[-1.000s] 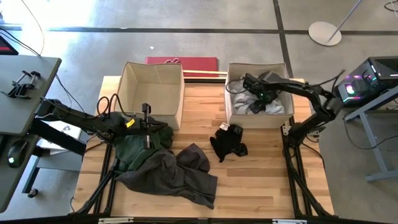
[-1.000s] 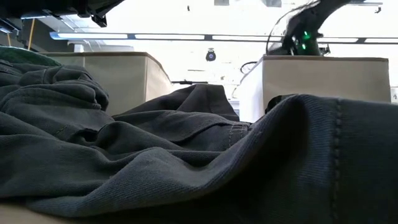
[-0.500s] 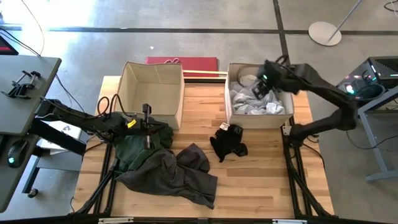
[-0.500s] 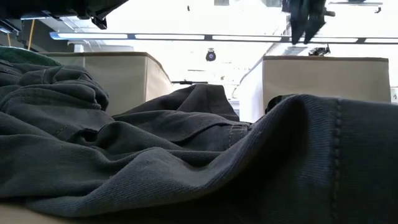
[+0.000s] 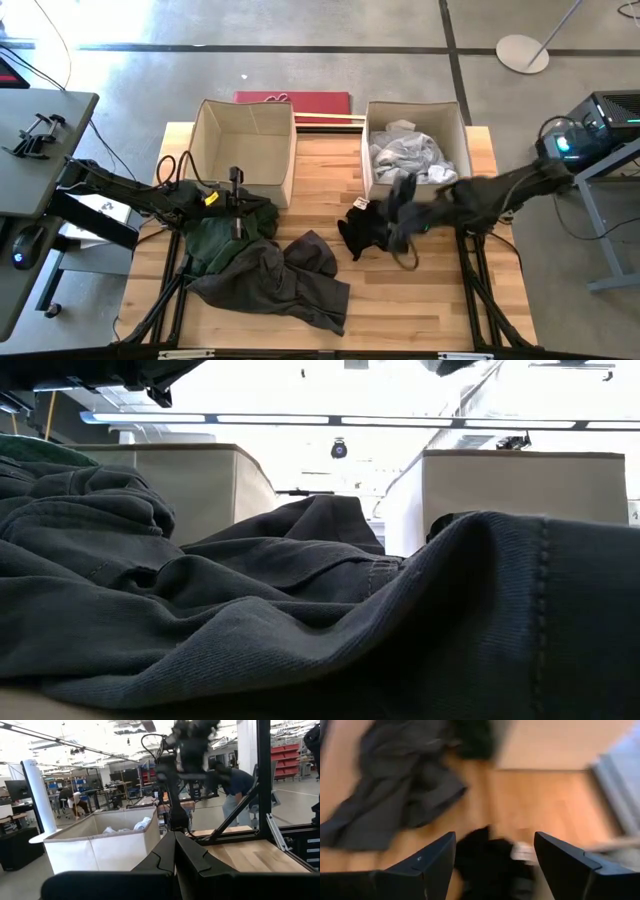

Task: Sort clothes
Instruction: Put the black shorts into the left brown laundry bin

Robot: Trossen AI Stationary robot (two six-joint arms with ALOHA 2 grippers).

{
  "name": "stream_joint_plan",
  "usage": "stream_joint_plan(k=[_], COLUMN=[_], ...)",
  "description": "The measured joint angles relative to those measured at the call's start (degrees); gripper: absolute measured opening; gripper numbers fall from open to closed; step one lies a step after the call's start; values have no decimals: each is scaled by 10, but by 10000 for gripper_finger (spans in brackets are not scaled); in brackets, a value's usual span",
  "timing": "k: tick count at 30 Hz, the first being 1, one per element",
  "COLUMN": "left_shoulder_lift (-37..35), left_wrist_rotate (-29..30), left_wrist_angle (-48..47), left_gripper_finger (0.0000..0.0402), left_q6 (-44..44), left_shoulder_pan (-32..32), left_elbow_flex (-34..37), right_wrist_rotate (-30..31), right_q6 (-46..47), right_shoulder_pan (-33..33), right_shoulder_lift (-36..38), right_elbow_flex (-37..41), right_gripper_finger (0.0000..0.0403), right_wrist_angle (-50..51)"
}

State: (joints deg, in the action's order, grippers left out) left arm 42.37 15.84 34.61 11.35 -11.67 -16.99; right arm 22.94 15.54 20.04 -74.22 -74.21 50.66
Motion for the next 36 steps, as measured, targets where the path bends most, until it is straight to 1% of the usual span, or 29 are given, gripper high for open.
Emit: stream_joint_plan(k=[3, 6, 9, 12, 16, 20, 25, 28, 29, 33, 36], left_shoulder_lift=[0, 0, 0, 0, 0, 0, 0, 0, 0, 0, 0], left_wrist_rotate=[0, 0, 0, 0, 7, 12, -25, -43, -47, -50, -86], left_wrist_angle=[0, 0, 2, 12, 20, 22, 22, 21, 22, 34, 31], left_gripper_finger=[0, 0, 0, 0, 0, 0, 0, 0, 0, 0, 0], left_q6=[-3, -3, -8, -8, -8, -8, 12, 51, 63, 90, 149], left_shoulder_pan=[0, 0, 0, 0, 0, 0, 0, 0, 0, 0, -1], left_elbow_flex=[0, 0, 0, 0, 0, 0, 0, 0, 0, 0, 0], right_wrist_rotate=[-34, -58, -69, -72, -113, -128, -151, -150, -144, -110, -63], right_q6=[19, 40, 34, 2, -40, -55, -67, -82, -85, -73, -71], right_shoulder_pan=[10, 1, -25, -52, -83, -100, -104, -98, -95, -84, -72], right_shoulder_lift=[-21, -49, -86, -129, -188, -245, -299, -302, -297, -256, -208], right_elbow_flex=[67, 115, 143, 148, 144, 143, 140, 140, 140, 145, 144], right_gripper_finger=[259, 259, 253, 236, 197, 150, 77, 21, 12, 18, 7], right_wrist_angle=[-60, -75, -77, -83, -90, -92, -110, -156, -166, -185, -207])
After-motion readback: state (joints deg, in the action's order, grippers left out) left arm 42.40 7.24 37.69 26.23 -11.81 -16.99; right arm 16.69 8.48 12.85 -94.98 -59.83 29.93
